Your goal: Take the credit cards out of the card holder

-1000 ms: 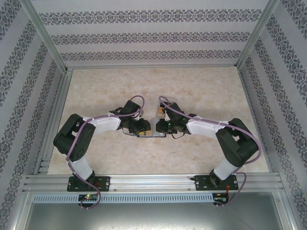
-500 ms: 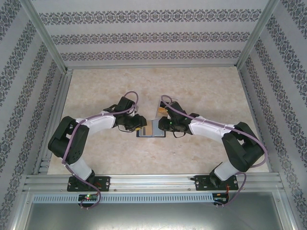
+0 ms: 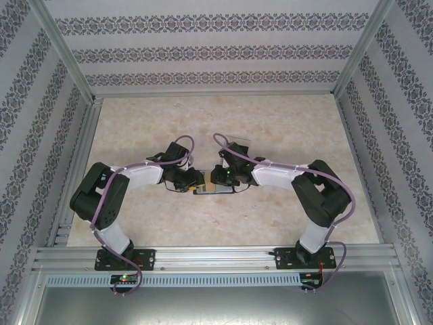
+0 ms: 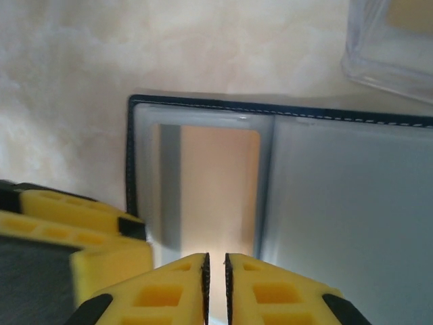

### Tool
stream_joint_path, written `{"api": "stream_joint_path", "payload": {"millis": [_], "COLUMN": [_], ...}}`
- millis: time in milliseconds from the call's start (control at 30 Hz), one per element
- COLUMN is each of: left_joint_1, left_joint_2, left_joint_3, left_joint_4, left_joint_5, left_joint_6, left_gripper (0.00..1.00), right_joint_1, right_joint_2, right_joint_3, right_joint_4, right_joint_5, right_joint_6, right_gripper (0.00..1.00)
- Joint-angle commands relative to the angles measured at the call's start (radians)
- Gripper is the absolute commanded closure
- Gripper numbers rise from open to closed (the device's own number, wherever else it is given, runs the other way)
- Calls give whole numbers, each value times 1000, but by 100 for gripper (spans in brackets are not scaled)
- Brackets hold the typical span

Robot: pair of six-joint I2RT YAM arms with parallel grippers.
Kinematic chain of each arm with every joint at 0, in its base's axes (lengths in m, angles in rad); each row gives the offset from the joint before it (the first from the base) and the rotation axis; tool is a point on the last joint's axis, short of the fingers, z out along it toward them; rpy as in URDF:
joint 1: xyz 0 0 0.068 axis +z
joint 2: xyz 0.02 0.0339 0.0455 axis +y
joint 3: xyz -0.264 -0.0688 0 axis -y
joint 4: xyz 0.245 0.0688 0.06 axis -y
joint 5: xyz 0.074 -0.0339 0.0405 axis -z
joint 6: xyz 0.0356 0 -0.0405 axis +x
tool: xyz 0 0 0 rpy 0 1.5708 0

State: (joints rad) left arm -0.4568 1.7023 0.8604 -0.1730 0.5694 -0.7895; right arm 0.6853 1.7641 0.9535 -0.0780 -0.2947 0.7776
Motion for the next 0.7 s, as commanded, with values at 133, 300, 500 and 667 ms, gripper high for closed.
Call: {"api": "stream_joint_path", "payload": {"millis": [133, 300, 500, 667], "left_joint_1": [3, 3, 2, 2], "left_joint_2": [16, 16, 17, 14], "left_joint_3": [-14, -11, -9, -2], "left_joint_4": [27, 26, 25, 16], "left_joint_5": [18, 20, 20, 20], "left_joint_6": [-6, -8, -6, -2], "left_gripper": [65, 65, 65, 65], "right_joint_1": [3, 4, 4, 1], "right_joint_2": [61, 64, 49, 19], "right_joint_3": [25, 33, 35, 37], "right_joint_4": [-12, -41, -55, -63], "right_joint_5": [-20, 6, 13, 14], "right_joint_6": [39, 34, 24, 12], "right_gripper": [84, 83, 81, 81]}}
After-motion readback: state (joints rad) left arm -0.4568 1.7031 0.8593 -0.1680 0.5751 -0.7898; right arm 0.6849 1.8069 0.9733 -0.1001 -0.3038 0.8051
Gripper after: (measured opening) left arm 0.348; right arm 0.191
